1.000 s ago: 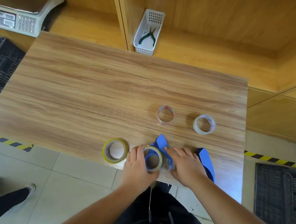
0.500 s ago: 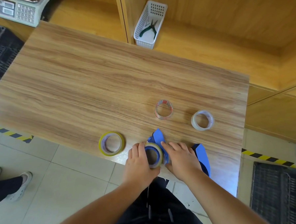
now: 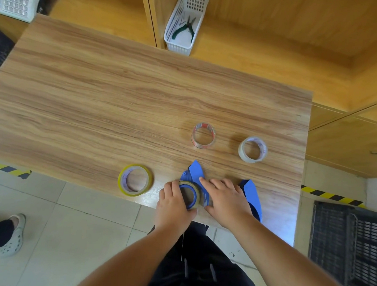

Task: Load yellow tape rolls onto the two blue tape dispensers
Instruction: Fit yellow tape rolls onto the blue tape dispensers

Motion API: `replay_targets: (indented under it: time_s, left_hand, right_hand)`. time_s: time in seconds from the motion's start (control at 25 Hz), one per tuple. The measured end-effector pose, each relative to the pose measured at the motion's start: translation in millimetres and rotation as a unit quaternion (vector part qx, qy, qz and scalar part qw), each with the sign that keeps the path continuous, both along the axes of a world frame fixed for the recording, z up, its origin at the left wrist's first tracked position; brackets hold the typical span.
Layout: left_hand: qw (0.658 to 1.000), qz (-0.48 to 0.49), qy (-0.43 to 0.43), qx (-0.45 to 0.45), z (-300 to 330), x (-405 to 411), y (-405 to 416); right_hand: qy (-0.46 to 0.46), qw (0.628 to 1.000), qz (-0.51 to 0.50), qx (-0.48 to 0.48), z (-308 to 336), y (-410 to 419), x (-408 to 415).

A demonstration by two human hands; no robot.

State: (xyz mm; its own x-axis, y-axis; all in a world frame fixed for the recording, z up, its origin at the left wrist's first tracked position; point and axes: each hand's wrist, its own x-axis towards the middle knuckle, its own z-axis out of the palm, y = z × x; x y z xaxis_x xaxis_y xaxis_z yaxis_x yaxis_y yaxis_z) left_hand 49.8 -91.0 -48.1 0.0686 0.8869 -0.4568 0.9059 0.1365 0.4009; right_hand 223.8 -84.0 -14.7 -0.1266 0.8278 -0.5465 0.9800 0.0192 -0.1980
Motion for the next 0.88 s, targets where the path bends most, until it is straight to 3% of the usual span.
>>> replay_targets:
  time_s: [0.32, 0.44, 0.6, 0.76, 0.88]
  left_hand:
    - [0.999, 0.002, -0.034, 0.020, -1, -16, 0]
    - [0.996, -0.006, -0.056, 0.067, 3, -43, 2]
    - [0.990, 0.018, -0.004, 0.143, 1, -96, 18]
    - [0.993, 0.095, 0.031, 0.054, -4, -130, 38]
    - [0.994, 0.111, 0.004, 0.007, -12, -138, 47]
  right_hand:
    - [-0.011, 1.000, 0.011, 0.000, 5, 4, -7]
    - [-0.011, 1.000, 0.009, -0.004, 9, 6, -14]
    - [-0.011, 1.000, 0.012, 0.025, 13, 14, -35]
    - [0.001, 0.999, 0.026, 0.033, 15, 29, -64]
    - [0.017, 0.999, 0.027, 0.042, 15, 35, -83]
